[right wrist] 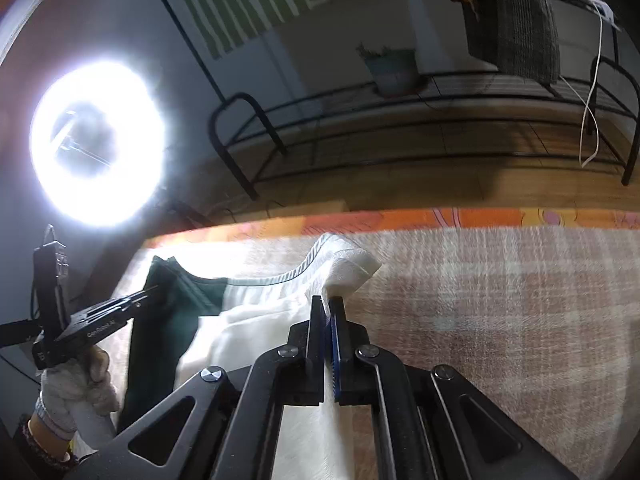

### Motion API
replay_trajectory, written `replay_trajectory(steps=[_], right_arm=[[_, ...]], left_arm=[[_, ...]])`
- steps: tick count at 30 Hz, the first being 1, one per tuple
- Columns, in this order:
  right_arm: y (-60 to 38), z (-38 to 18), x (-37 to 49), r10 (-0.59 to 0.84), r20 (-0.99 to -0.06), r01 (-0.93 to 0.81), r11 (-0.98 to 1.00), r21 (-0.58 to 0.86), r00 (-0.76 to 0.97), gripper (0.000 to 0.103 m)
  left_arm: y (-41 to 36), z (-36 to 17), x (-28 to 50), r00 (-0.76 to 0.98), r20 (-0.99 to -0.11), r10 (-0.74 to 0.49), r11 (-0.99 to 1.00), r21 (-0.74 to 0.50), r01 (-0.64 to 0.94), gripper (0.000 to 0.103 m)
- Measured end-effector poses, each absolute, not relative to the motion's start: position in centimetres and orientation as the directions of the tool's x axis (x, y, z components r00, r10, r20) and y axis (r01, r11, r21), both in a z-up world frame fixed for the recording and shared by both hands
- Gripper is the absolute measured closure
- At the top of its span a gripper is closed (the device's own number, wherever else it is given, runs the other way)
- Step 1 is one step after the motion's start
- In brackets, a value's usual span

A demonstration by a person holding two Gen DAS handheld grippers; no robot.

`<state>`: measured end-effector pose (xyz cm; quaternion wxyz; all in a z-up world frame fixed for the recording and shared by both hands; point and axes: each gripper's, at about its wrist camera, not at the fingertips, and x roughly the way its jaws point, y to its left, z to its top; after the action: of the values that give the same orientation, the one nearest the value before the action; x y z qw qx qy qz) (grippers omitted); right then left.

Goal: Fold small clothes
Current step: 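Grasp the green collar end with the left tool while the right tool grips the white collar end, then fold the collar end over onto the folded hem with both tools and release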

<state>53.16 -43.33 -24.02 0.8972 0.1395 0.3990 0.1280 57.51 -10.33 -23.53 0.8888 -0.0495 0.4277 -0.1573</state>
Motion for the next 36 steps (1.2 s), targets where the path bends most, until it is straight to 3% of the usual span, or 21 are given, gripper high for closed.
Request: replay_trajectory(steps=[11, 20, 36], right_arm=[[-42.0, -18.9, 47.1, 0.367, -0.627, -0.200, 0.925, 0.321, 0.687, 0.103], [-40.3, -16.8, 39.5, 0.356, -0.645, -0.260, 0.935, 0.242, 0.676, 0.103], [-38.2, -21.7, 25.9, 0.315, -0.701, -0.259, 0.947, 0.189, 0.640, 0.103]], left_arm=[[-8.9, -17.9, 49.9, 0.648, -0.681, -0.341, 0.936, -0.182, 0.301, 0.103], [-8.1, -17.2, 42.3, 0.658, -0.675, -0.335, 0.936, -0.155, 0.317, 0.103], [-7.9, -21.7, 27.7, 0.649, -0.708, -0.278, 0.921, -0.006, 0.389, 0.103]])
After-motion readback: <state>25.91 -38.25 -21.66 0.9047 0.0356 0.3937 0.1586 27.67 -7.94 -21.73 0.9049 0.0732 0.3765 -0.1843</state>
